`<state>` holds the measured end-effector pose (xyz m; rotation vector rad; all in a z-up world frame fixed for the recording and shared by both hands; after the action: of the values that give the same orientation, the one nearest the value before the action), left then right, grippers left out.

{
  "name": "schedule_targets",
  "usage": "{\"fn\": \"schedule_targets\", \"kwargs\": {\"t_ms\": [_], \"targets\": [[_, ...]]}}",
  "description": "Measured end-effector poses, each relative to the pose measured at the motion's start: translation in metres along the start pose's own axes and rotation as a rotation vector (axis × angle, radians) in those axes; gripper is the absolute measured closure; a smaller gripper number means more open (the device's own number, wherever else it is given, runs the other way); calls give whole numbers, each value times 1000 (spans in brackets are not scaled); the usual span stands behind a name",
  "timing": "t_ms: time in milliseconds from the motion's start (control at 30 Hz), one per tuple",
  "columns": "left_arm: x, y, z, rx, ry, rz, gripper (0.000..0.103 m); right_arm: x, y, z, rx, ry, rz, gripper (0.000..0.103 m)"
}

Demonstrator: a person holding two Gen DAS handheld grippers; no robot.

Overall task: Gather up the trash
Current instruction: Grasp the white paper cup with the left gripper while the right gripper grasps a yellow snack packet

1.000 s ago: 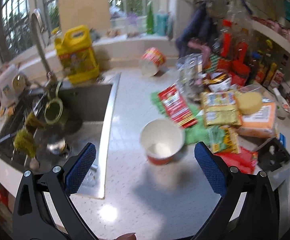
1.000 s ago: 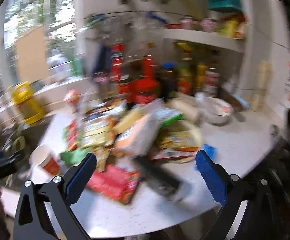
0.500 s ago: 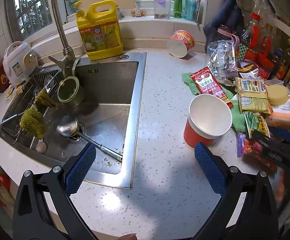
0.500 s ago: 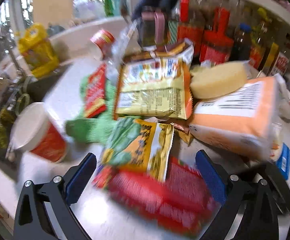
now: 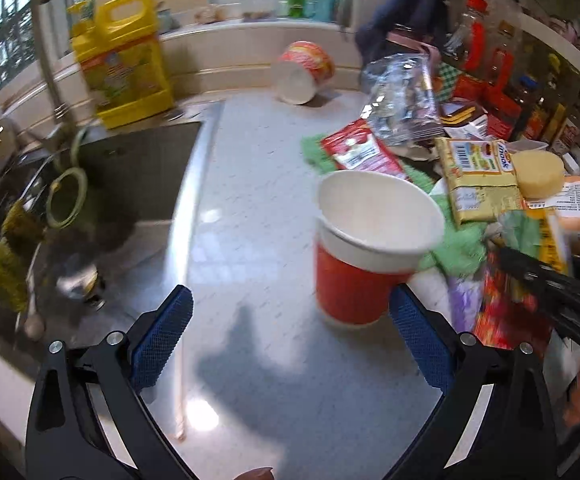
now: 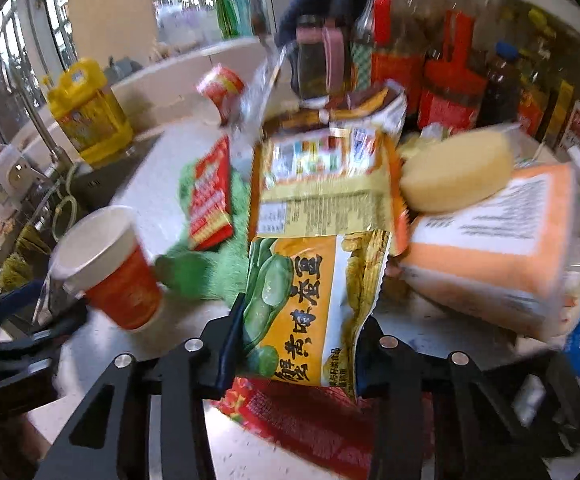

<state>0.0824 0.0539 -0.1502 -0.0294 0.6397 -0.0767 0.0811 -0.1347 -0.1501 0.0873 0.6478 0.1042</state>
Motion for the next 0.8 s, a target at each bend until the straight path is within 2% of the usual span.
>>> {"fn": "schedule_targets", "kwargs": {"t_ms": [200,300,333,367,400,433,600,800], "targets": [[19,-14,6,-18,-23,-40,8,-30,-3,10,33,-26,29,61],[30,-19,3,13,-16,-21,9,-34,-2,10,39,-28,32,61],[32,-19,2,15,-14,-21,23,-36,0,11,36,-31,31,63],[34,-19,0,13,-6,-35,48,-38,0,10,35,-34,32,67],[33,-19,-1,12,-5,-39,48,-40,1,11,34,-40,32,74],[30,-17,-1,6,-5,-41,49,-40,2,11,37,-41,33,87],[16,-9,1,-22,-29,-54,53,-41,3,9,46,-37,44,87],[-38,-8,8,-38,-66,-121,53,-64,5,7,78,-38,100,87]]}}
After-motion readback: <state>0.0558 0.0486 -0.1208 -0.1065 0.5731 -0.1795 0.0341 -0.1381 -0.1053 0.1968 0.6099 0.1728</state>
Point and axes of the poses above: each gripper's, at about its wrist camera, not at the fingertips, and x roughly the way its jaws point, y to its left, z to its top, the point moved 4 cm from there along x, roughly the way its jaws point, and after that the axes turned 15 degrees about -y, right-handed, at the moved point
